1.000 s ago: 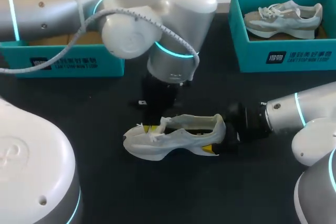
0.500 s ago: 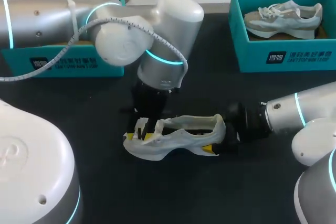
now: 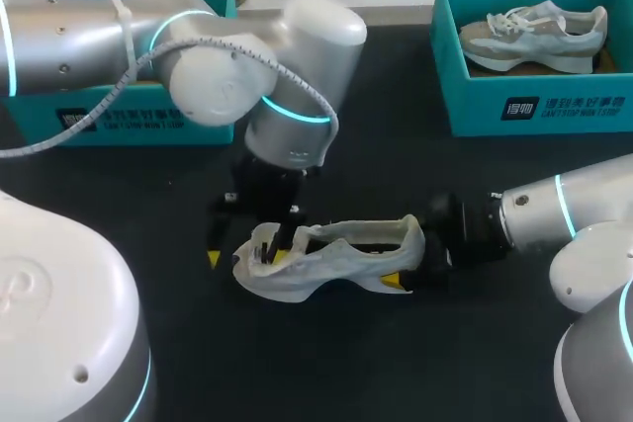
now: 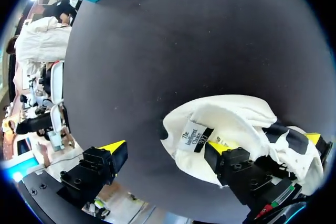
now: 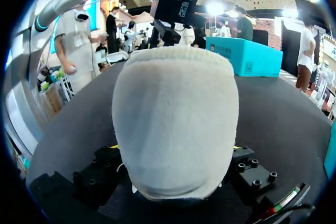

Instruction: Take the shoe out of the shoebox, open the shoe tongue, remove and reinsert the insole, then place the shoe into the shoebox

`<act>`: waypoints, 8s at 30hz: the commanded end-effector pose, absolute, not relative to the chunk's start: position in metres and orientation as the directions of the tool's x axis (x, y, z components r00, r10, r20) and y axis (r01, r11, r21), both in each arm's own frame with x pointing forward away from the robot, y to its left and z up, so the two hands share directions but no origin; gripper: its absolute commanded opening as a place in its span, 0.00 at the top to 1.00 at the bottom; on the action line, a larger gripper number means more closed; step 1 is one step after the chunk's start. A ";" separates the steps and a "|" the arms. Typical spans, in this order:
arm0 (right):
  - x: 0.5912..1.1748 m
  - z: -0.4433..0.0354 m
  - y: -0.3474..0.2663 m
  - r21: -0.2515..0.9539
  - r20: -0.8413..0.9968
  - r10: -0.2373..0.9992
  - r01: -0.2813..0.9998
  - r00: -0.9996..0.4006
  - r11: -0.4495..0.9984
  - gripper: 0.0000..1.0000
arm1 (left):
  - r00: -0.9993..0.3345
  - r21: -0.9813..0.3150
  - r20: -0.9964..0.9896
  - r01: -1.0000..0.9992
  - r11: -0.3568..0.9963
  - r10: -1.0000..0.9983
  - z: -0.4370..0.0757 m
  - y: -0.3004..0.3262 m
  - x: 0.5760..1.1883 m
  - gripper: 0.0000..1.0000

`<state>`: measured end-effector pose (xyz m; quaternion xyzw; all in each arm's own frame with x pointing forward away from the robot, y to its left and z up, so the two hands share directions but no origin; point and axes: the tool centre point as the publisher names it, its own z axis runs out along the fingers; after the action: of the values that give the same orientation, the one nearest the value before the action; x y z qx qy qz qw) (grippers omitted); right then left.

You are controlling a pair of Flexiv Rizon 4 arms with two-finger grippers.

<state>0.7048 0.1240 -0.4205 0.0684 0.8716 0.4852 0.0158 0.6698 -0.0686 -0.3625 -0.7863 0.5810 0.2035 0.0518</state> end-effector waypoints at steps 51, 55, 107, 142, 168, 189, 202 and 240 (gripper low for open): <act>0.705 -0.427 0.130 0.846 0.039 0.138 0.106 -0.990 0.522 1.00 | -0.954 -0.253 -0.013 0.292 0.922 0.298 -0.213 -0.155 0.701 1.00; 0.705 -0.427 0.130 0.846 0.039 0.138 0.106 -0.990 0.522 1.00 | -0.919 -0.314 -0.003 0.374 0.873 0.393 -0.238 -0.179 0.694 1.00; 0.705 -0.427 0.130 0.846 0.039 0.138 0.106 -0.990 0.522 1.00 | -0.952 -0.330 0.074 0.258 0.908 0.298 -0.385 -0.226 0.675 0.60; 0.705 -0.427 0.130 0.846 0.039 0.138 0.106 -0.990 0.522 1.00 | -0.969 -0.339 0.017 0.228 0.913 0.248 -0.392 -0.215 0.685 1.00; 0.705 -0.427 0.130 0.846 0.039 0.138 0.106 -0.990 0.522 1.00 | -0.961 -0.525 0.160 0.111 0.844 0.225 -0.332 -0.194 0.684 1.00; 0.705 -0.427 0.130 0.846 0.039 0.138 0.106 -0.990 0.522 1.00 | -0.928 -0.688 0.237 0.048 0.724 0.287 -0.293 -0.228 0.684 1.00; 0.705 -0.427 0.130 0.846 0.039 0.138 0.106 -0.990 0.522 1.00 | -0.934 -0.739 0.193 0.064 0.671 0.301 -0.297 -0.246 0.674 1.00; 0.705 -0.427 0.130 0.846 0.039 0.138 0.106 -0.990 0.522 1.00 | -0.967 -0.670 -0.243 0.223 0.708 0.075 -0.306 -0.256 0.682 0.41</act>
<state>0.7048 0.1242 -0.4208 0.0686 0.8714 0.4855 0.0159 0.6821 -0.2516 -0.3002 0.0837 0.9199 -0.3715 0.0933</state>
